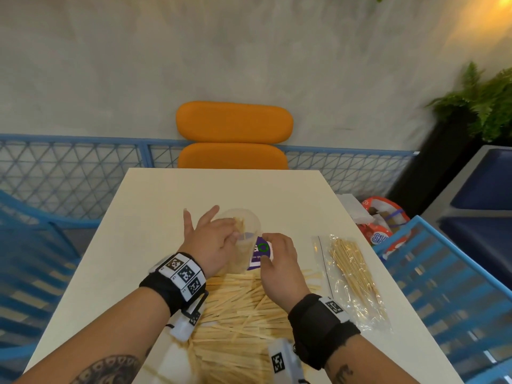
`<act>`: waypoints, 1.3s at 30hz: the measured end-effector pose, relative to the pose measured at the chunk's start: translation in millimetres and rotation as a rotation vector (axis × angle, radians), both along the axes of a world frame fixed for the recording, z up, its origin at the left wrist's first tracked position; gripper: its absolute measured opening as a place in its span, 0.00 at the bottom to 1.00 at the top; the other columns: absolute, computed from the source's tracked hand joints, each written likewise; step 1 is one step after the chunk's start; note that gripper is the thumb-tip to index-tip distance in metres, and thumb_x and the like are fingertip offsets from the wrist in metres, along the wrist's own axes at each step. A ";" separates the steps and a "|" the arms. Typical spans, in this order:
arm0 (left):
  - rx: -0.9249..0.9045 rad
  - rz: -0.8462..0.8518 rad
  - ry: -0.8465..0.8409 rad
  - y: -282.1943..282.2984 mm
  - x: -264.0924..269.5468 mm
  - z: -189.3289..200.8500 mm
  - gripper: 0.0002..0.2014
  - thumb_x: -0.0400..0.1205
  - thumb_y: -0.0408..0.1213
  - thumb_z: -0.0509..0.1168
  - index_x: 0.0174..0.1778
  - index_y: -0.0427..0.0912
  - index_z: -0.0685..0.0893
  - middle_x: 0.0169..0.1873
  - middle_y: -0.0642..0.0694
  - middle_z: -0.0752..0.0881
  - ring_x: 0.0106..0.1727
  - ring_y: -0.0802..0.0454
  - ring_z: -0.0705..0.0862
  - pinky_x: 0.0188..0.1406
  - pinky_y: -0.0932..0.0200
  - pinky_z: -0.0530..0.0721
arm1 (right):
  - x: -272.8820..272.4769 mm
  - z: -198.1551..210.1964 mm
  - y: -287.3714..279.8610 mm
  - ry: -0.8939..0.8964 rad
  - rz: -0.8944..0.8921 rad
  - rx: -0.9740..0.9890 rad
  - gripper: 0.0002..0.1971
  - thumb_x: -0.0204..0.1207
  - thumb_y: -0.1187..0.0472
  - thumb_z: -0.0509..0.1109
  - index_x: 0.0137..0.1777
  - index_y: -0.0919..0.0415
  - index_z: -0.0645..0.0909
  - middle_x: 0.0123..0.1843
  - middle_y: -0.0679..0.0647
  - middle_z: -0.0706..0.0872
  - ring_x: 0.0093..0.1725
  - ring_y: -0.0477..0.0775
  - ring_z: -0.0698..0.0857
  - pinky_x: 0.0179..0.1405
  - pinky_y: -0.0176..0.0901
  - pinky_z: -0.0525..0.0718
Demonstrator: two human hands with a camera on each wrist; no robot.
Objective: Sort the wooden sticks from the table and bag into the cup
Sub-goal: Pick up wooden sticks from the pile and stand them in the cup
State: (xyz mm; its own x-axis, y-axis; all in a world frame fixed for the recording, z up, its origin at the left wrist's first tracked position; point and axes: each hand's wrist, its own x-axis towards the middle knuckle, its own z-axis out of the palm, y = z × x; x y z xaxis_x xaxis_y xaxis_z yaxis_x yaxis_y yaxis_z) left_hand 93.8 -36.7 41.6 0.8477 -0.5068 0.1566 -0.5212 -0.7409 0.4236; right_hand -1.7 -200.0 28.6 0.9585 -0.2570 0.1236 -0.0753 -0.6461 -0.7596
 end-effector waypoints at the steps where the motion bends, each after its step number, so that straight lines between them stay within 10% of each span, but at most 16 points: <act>1: -0.040 0.004 0.006 4.5 -1.7 1.0 0.27 0.85 0.58 0.42 0.64 0.60 0.85 0.74 0.68 0.75 0.87 0.58 0.51 0.78 0.39 0.21 | -3.9 -2.0 -1.7 0.029 -0.005 -0.011 0.22 0.83 0.68 0.59 0.75 0.54 0.72 0.72 0.49 0.71 0.74 0.50 0.68 0.68 0.33 0.64; 5: -0.205 0.079 0.009 27.6 -12.4 1.8 0.22 0.84 0.54 0.49 0.65 0.58 0.85 0.72 0.61 0.79 0.81 0.52 0.66 0.84 0.39 0.47 | -22.8 -8.5 -4.9 0.211 0.077 -0.195 0.17 0.83 0.61 0.64 0.70 0.53 0.79 0.68 0.50 0.79 0.71 0.53 0.72 0.69 0.41 0.72; 9: -0.321 0.192 0.122 55.4 -32.9 -10.4 0.10 0.88 0.39 0.59 0.54 0.55 0.86 0.59 0.55 0.84 0.61 0.53 0.80 0.67 0.49 0.76 | -45.6 -12.2 15.8 0.340 0.331 -0.435 0.18 0.79 0.53 0.69 0.69 0.51 0.82 0.68 0.51 0.81 0.70 0.56 0.72 0.69 0.50 0.75; 19: -0.365 0.301 0.377 84.1 -89.1 -49.8 0.10 0.87 0.38 0.61 0.49 0.57 0.86 0.47 0.58 0.86 0.42 0.56 0.85 0.32 0.76 0.74 | -53.3 -41.3 37.7 0.360 0.546 -0.822 0.10 0.81 0.55 0.69 0.59 0.56 0.86 0.61 0.54 0.80 0.65 0.59 0.74 0.59 0.55 0.79; 30: -0.495 0.361 0.394 96.4 -97.9 -44.1 0.13 0.85 0.35 0.63 0.44 0.60 0.85 0.44 0.55 0.90 0.42 0.47 0.88 0.44 0.56 0.85 | -38.1 -16.1 26.6 0.244 0.372 -0.625 0.12 0.86 0.56 0.63 0.55 0.57 0.88 0.53 0.53 0.84 0.58 0.54 0.79 0.58 0.49 0.80; 35: -0.615 0.256 0.521 62.3 -97.6 -32.7 0.11 0.86 0.34 0.62 0.49 0.56 0.85 0.43 0.57 0.92 0.44 0.59 0.90 0.55 0.51 0.87 | -33.5 28.0 26.8 0.184 0.170 -0.059 0.11 0.80 0.53 0.73 0.35 0.50 0.85 0.33 0.39 0.83 0.36 0.37 0.80 0.41 0.31 0.77; 39: -0.586 0.022 0.592 24.7 -102.6 -21.1 0.08 0.87 0.39 0.63 0.61 0.52 0.82 0.39 0.62 0.89 0.41 0.70 0.86 0.49 0.59 0.81 | -34.1 39.8 31.9 0.150 0.137 0.300 0.12 0.79 0.57 0.75 0.42 0.67 0.86 0.37 0.63 0.86 0.37 0.48 0.81 0.47 0.53 0.85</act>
State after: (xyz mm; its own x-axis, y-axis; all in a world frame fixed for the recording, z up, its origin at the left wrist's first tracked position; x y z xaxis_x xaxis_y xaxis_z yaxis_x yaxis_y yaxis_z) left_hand -8.8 -11.9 20.5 0.8818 -0.4641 -0.0844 -0.0792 -0.3221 0.9434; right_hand -35.8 -168.1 68.4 0.9883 -0.1282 -0.0823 -0.1282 -0.4077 -0.9041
